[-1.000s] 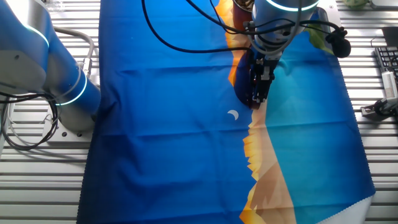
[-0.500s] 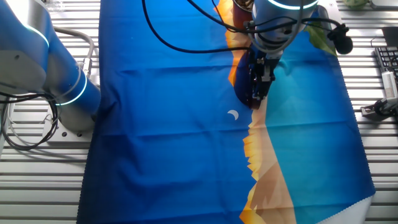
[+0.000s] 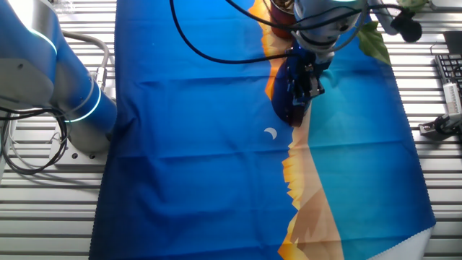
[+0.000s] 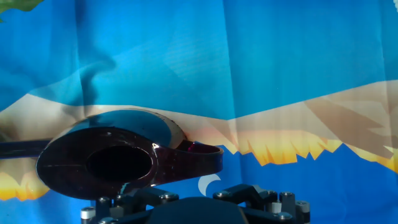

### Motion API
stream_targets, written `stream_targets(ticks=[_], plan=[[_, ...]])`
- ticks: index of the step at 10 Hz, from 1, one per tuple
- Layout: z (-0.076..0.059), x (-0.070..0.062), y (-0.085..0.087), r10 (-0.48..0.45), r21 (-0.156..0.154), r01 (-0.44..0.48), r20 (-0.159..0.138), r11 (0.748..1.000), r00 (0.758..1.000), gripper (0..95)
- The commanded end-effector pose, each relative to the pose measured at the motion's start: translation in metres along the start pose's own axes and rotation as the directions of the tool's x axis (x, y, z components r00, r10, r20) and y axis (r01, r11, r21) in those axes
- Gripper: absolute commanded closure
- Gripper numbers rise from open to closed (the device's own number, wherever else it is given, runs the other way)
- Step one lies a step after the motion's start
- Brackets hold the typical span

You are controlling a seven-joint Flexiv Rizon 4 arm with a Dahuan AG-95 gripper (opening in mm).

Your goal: Water the plant

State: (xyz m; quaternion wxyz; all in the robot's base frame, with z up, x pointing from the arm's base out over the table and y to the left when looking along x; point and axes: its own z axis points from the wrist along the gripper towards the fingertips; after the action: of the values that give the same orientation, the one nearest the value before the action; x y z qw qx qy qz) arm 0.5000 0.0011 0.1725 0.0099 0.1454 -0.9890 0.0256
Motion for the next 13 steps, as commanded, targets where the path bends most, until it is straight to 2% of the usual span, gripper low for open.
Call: stream_targets(ticks=[1, 7, 10, 13], plan=[[-0.001, 0.001, 0.0, -0.013, 0.0, 0.013, -0.001, 1.0, 1.0, 95.0], [-0.003, 0.001, 0.001, -0.032, -0.012, 0.032, 0.009, 0.999, 0.999, 95.0], [-0.009, -0.002, 0.003, -0.057, -0.018, 0.057, 0.007, 0.998, 0.998, 95.0], [-0.017, -0.005, 0.006, -0.071, -0.033, 0.071, 0.016, 0.997, 0.997, 95.0]])
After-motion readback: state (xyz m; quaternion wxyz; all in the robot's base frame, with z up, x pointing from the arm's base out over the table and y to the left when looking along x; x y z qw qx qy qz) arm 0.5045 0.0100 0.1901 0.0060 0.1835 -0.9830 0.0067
